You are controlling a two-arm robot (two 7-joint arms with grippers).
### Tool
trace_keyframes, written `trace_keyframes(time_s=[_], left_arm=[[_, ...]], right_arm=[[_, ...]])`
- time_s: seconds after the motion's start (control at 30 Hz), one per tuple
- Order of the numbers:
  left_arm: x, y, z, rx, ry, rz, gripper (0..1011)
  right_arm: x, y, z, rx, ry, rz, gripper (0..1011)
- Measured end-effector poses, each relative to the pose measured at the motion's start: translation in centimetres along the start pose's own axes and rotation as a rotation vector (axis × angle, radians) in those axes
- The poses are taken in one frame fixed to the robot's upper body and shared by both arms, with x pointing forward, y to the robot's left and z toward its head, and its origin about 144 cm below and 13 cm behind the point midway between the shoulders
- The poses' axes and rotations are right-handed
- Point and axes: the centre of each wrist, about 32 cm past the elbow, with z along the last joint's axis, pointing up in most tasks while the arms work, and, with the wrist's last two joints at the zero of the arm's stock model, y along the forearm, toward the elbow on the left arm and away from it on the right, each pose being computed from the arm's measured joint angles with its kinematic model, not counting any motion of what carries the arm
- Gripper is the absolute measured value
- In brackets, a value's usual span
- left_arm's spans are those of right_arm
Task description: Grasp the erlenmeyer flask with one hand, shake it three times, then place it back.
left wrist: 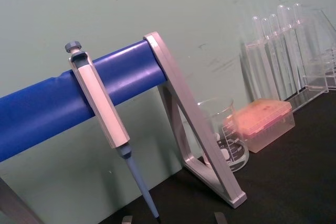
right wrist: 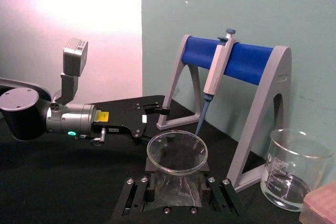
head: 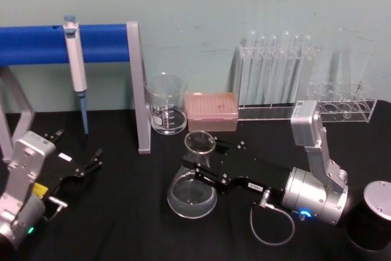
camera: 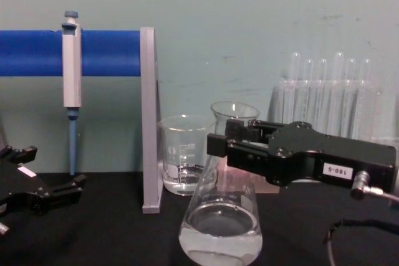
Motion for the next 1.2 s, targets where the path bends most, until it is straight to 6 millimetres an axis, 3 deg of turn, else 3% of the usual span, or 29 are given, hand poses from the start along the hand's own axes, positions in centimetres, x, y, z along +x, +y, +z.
trace_keyframes(time_s=[0.6, 1.2], left_arm=[[0.0, 0.0, 0.0, 0.000, 0.000, 0.000, 1001], [0.0, 0.0, 0.0, 0.000, 0.000, 0.000, 1001]], right_arm=[[0.4, -0.5, -0.2, 0.023, -0.012, -0.150, 450], [1.7, -3.9, 0.0, 0.008, -0.027, -0.575, 450]])
